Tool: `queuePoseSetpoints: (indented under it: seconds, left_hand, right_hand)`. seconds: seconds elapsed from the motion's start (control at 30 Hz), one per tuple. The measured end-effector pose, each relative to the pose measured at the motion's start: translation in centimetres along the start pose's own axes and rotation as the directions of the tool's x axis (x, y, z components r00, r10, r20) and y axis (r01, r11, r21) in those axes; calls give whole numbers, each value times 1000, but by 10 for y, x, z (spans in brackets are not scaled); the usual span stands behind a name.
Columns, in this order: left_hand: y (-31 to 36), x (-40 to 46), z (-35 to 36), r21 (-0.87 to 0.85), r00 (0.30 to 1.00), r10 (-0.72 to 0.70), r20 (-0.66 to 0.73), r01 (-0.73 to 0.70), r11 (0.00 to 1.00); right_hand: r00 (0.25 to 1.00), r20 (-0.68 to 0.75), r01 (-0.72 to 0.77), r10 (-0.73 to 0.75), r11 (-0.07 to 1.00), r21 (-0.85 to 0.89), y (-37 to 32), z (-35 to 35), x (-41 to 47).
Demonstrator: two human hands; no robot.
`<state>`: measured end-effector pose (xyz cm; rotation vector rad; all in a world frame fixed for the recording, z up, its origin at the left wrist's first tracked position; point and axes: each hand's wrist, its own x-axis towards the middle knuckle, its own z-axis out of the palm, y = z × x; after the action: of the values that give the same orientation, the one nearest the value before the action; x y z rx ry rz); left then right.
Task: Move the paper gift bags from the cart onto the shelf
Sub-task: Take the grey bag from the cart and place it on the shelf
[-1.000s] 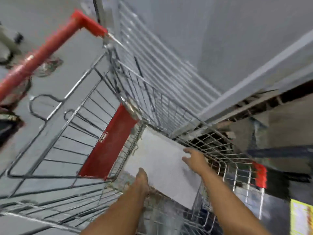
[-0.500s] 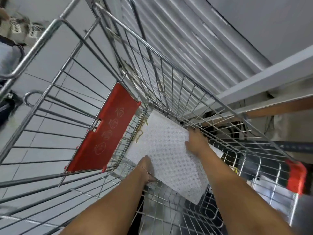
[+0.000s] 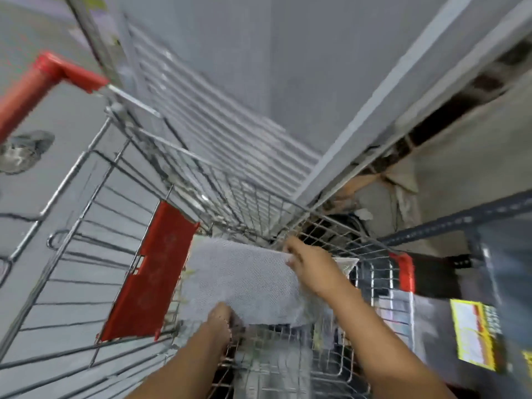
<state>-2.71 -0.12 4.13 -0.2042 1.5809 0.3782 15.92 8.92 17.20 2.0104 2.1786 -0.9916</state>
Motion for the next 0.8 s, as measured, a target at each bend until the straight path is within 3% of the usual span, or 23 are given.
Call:
queuePoseSetpoints:
  seconds: [0.13, 0.2, 0.27, 0.33, 0.37, 0.47, 0.57, 0.6, 0.7, 0.8]
  left_hand:
    - [17, -69, 2, -31, 975, 146, 166, -142, 989]
    - [21, -126, 0, -39, 924, 242, 296, -242, 970]
    - [26, -186, -5, -21, 868, 378, 323, -393, 919]
    - [29, -249, -11, -84, 740, 582, 337, -592, 801]
    - [28, -283, -15, -124, 642, 667, 378, -678, 724]
    - [16, -364, -24, -207, 414, 763, 498, -797, 567]
    - [-16, -429, -31, -200, 231, 688, 688, -851, 485]
    - [-27, -443, -33, -198, 191, 637, 747, -850, 487]
    - [-62, -471, -33, -145, 111, 430, 896, -842, 519]
    - [-88, -489, -27, -95, 78, 280, 957, -827, 555]
  right_hand:
    - [981, -194, 25, -19, 999, 25, -27, -60, -78]
    - [937, -349, 32, 9, 993, 112, -40, -94, -129]
    - [851, -523, 98, 44, 966, 240, -54, -125, -189]
    - [750, -651, 206, 117, 894, 397, -65, -149, -246]
    - [697, -697, 260, 170, 846, 466, -71, -159, -278]
    - [545, -781, 444, 307, 684, 578, -83, -169, -361]
    - [429, -766, 532, 478, 552, 642, -88, -159, -440]
    - [424, -744, 549, 516, 507, 665, -87, -154, -456]
    - [351, -679, 654, 644, 351, 670, -94, -126, -514]
    - [276, -602, 736, 749, 238, 633, -112, -95, -567]
